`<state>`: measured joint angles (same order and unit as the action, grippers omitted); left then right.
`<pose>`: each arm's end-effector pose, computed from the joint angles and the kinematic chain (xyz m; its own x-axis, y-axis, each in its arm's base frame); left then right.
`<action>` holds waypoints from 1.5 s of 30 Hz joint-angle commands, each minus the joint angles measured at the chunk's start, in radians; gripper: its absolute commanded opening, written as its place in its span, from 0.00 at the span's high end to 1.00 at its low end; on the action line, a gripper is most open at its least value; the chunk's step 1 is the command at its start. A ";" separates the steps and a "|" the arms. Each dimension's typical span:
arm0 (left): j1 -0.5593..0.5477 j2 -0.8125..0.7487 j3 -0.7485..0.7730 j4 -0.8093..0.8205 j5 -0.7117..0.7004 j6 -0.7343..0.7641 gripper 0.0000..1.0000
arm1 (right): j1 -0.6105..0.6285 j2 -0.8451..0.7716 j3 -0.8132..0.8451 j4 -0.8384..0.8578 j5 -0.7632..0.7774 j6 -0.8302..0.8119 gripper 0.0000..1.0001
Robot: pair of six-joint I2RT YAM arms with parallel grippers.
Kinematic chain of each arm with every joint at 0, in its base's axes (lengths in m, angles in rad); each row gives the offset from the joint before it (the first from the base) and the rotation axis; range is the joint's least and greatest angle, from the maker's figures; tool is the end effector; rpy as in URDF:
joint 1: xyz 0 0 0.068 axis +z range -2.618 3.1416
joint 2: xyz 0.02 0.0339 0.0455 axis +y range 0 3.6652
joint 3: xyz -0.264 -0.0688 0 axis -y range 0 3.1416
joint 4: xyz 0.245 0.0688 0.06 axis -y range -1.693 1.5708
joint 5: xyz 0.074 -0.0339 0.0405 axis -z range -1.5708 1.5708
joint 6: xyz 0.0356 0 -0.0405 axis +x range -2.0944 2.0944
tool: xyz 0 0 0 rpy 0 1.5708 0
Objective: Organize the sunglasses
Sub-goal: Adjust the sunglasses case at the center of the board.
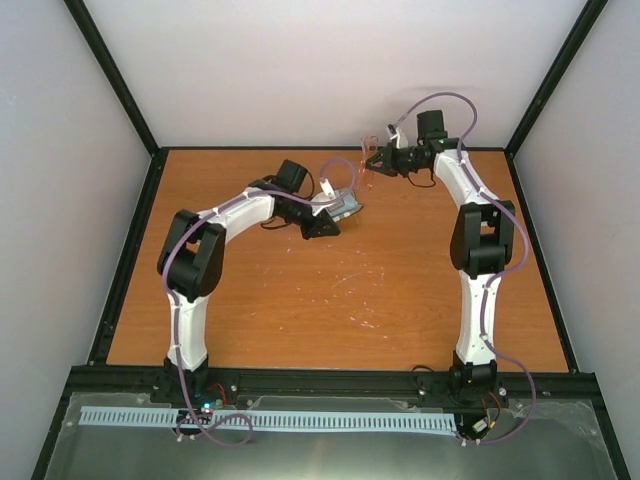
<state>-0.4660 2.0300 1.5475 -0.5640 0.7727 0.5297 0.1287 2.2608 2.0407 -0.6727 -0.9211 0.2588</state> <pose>0.3745 -0.2162 0.2035 -0.3471 0.5795 -0.7373 0.9378 0.2200 -0.2685 0.4924 0.0923 0.2478 -0.8933 0.0405 -0.4476 -0.3562 0.5436 0.7600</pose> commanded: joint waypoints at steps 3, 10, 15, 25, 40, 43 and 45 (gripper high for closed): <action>0.004 0.103 0.072 -0.009 -0.058 -0.035 0.89 | -0.022 0.003 0.013 0.044 0.039 0.004 0.97; -0.001 0.161 0.098 0.009 -0.124 -0.028 0.89 | -0.032 -0.004 0.006 0.016 0.039 -0.028 0.97; 0.000 0.188 0.109 0.016 -0.185 0.010 0.89 | -0.035 -0.010 -0.001 -0.010 0.040 -0.058 0.97; 0.034 0.214 0.155 0.055 -0.293 0.037 0.89 | -0.035 -0.030 -0.030 -0.030 0.060 -0.092 0.97; 0.093 0.281 0.275 0.063 -0.369 0.068 0.88 | -0.023 -0.006 -0.030 -0.082 0.005 -0.148 0.97; 0.095 0.290 0.286 0.065 -0.371 0.071 0.88 | -0.001 0.005 -0.029 -0.086 -0.002 -0.150 0.97; 0.095 0.294 0.292 0.066 -0.371 0.073 0.88 | 0.018 0.020 -0.023 -0.084 -0.005 -0.143 0.97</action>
<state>-0.3710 2.3081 1.7905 -0.5072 0.4099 0.5793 0.1112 2.2608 2.0129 -0.7460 -0.8978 0.1333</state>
